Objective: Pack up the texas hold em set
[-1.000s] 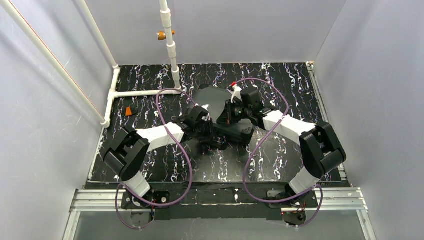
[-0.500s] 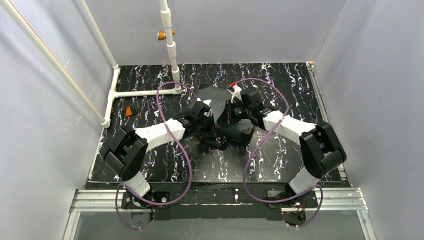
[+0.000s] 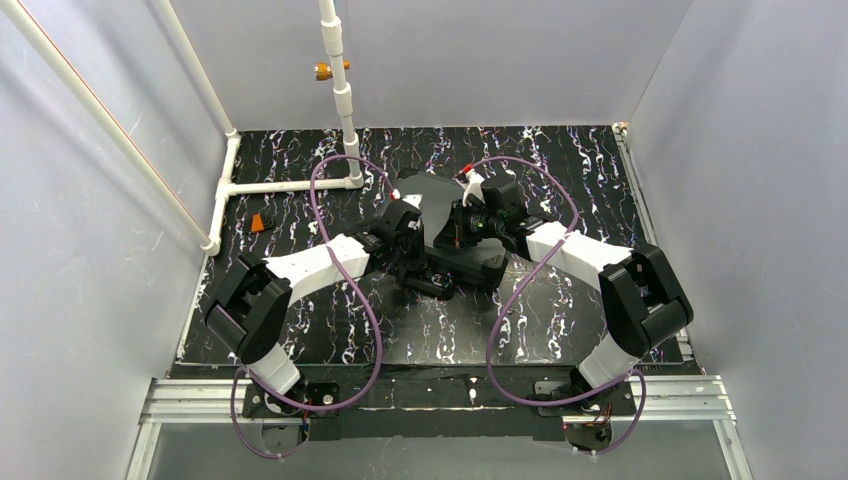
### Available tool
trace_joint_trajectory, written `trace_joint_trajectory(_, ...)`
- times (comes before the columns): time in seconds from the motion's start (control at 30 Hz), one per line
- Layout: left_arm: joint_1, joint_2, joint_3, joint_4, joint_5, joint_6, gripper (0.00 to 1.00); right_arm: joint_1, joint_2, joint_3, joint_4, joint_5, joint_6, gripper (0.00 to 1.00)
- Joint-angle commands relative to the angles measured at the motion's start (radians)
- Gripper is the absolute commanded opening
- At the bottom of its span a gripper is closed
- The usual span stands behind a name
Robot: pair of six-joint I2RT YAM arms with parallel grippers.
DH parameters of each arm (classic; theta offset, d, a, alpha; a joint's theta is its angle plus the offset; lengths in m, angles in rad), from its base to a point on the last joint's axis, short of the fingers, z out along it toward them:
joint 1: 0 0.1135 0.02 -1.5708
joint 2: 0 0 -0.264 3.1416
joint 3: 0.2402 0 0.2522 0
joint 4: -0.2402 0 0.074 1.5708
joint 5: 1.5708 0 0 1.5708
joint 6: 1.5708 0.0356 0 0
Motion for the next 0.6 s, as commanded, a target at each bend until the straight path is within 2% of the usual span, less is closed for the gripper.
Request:
trace_joint_trajectory(0.0,0.005,-0.067,0.041,0.037,-0.046,0.016,0.08,-0.001,0.097,-0.118,-0.392,0.127,-0.09,0.01)
trace_joint_trajectory(0.3,0.004,-0.048,-0.003,0.043,-0.018,-0.015,0.08,-0.003,0.104,-0.116,-0.391,0.125,-0.091,0.01)
trace_joint_trajectory(0.57,-0.009,-0.028,-0.103,0.112,-0.002,-0.122,0.08,-0.003,0.112,-0.115,-0.389,0.125,-0.093,0.01)
